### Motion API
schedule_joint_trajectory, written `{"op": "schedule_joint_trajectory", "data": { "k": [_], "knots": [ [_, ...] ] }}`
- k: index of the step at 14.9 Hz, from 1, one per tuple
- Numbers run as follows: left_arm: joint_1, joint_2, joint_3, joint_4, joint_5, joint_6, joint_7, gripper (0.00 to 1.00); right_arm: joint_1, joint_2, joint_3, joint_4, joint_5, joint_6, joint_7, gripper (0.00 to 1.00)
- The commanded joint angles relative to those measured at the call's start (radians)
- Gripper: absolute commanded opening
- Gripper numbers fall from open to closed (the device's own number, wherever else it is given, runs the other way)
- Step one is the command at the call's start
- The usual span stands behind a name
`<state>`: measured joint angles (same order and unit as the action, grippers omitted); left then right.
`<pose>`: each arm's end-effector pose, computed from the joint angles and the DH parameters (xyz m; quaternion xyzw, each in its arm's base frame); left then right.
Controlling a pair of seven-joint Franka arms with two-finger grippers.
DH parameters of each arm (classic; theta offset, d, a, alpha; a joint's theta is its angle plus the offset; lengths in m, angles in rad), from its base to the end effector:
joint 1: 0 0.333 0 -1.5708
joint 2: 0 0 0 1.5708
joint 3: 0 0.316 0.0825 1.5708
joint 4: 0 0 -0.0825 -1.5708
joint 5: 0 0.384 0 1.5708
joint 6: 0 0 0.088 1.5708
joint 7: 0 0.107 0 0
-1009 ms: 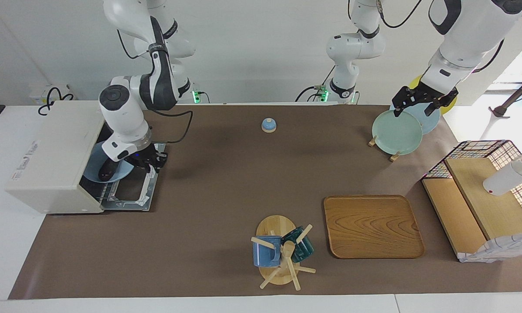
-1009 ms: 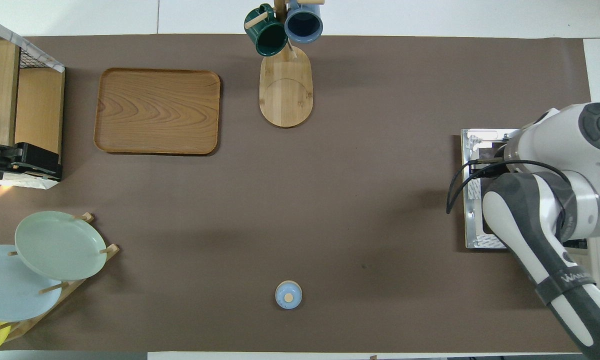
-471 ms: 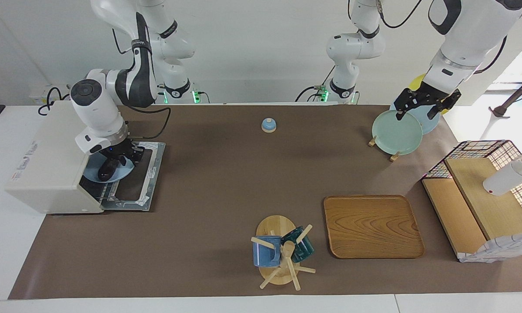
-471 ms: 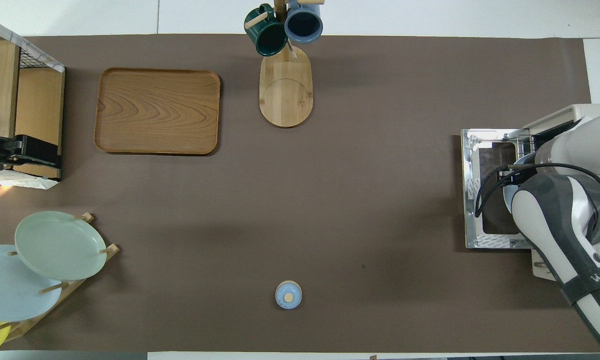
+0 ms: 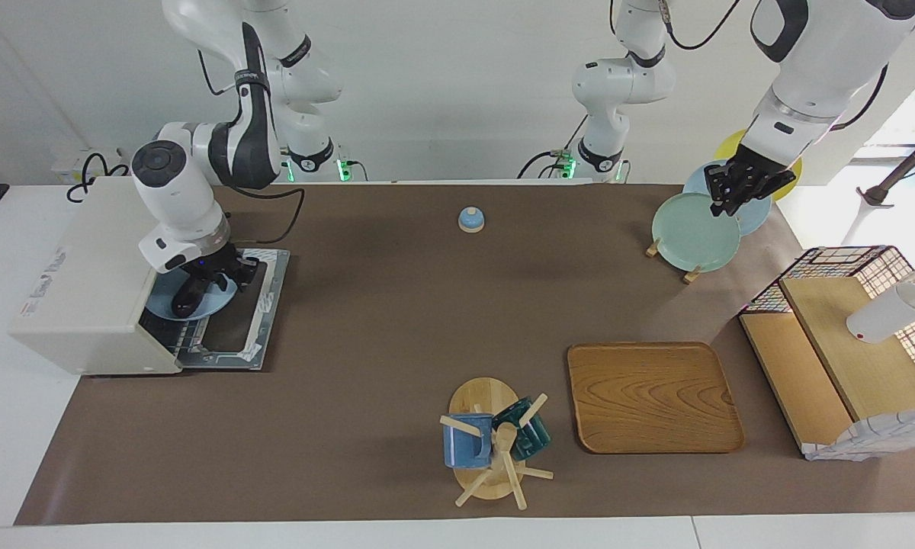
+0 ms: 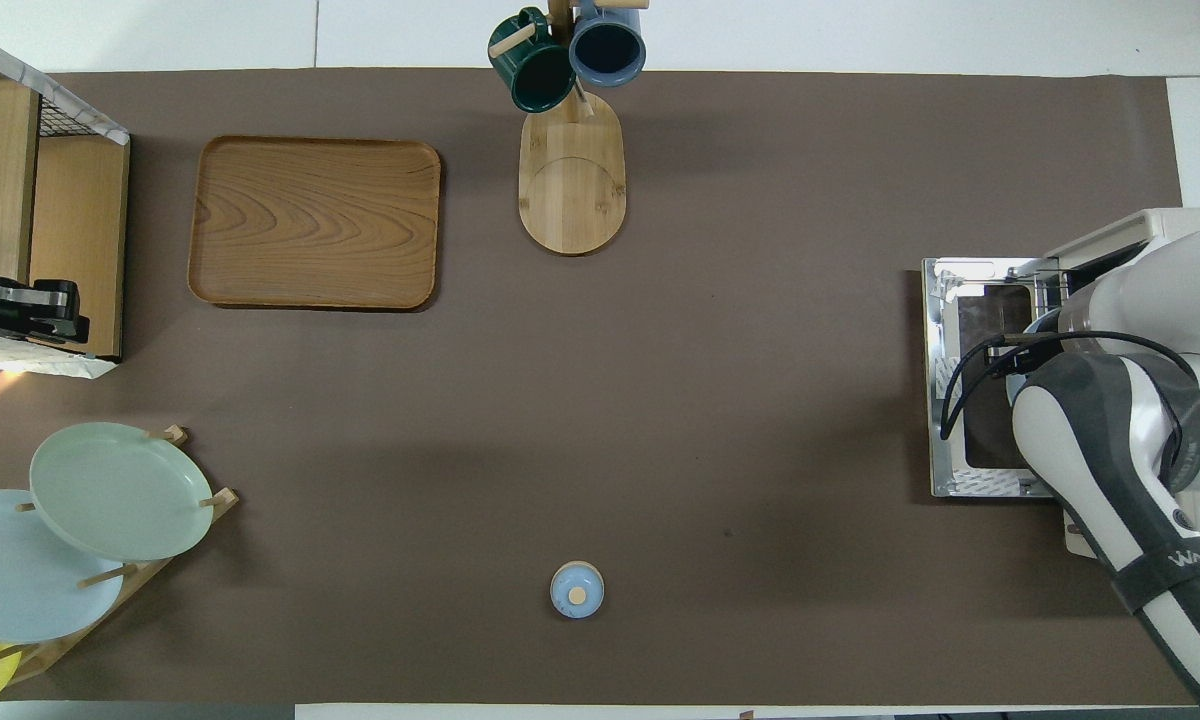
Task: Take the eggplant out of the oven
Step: 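Pull the eggplant out of the oven toward the blue plate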
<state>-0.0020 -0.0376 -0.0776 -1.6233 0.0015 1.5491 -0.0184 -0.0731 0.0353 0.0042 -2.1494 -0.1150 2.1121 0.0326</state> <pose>0.5380 -0.0436 0.6184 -0.9994 0.0305 0.0182 0.0031 0.5336 -0.0422 0.3793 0.9980 -0.0193 -0.0371 0.0474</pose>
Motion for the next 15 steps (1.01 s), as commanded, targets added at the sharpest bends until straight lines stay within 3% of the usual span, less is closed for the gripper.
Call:
{"op": "schedule_joint_trajectory", "data": {
  "k": [1, 4, 5, 6, 7, 11, 13, 15],
  "knots": [
    [0.014, -0.019, -0.008, -0.027, 0.012, 0.020, 0.002, 0.00, -0.017, -0.041, 0.005, -0.081, 0.000, 0.077, -0.002, 0.37],
    [0.016, -0.019, -0.007, -0.027, 0.009, 0.022, 0.009, 0.00, -0.016, -0.045, 0.005, -0.093, 0.000, 0.081, 0.000, 0.33],
    [0.019, -0.021, -0.007, -0.029, 0.009, 0.023, 0.012, 0.86, -0.017, -0.042, 0.004, -0.095, 0.000, 0.083, -0.002, 0.30],
    [0.020, -0.019, -0.007, -0.029, 0.009, 0.026, 0.011, 1.00, -0.019, -0.038, 0.003, -0.096, 0.000, 0.082, -0.007, 0.16],
    [0.020, -0.019, -0.007, -0.029, 0.009, 0.028, 0.011, 1.00, -0.019, -0.038, 0.003, -0.095, 0.000, 0.066, -0.029, 0.00],
    [0.020, -0.019, -0.007, -0.030, 0.009, 0.025, 0.011, 1.00, 0.009, -0.026, 0.007, -0.023, -0.012, -0.041, -0.053, 0.00],
    [0.020, -0.021, -0.007, -0.030, 0.009, 0.025, 0.011, 1.00, 0.057, 0.010, 0.013, 0.096, -0.011, -0.162, -0.019, 0.00],
    [0.020, -0.021, -0.007, -0.030, 0.009, 0.026, 0.011, 1.00, 0.181, 0.055, 0.016, 0.236, -0.003, -0.263, 0.094, 0.00]
  ]
}}
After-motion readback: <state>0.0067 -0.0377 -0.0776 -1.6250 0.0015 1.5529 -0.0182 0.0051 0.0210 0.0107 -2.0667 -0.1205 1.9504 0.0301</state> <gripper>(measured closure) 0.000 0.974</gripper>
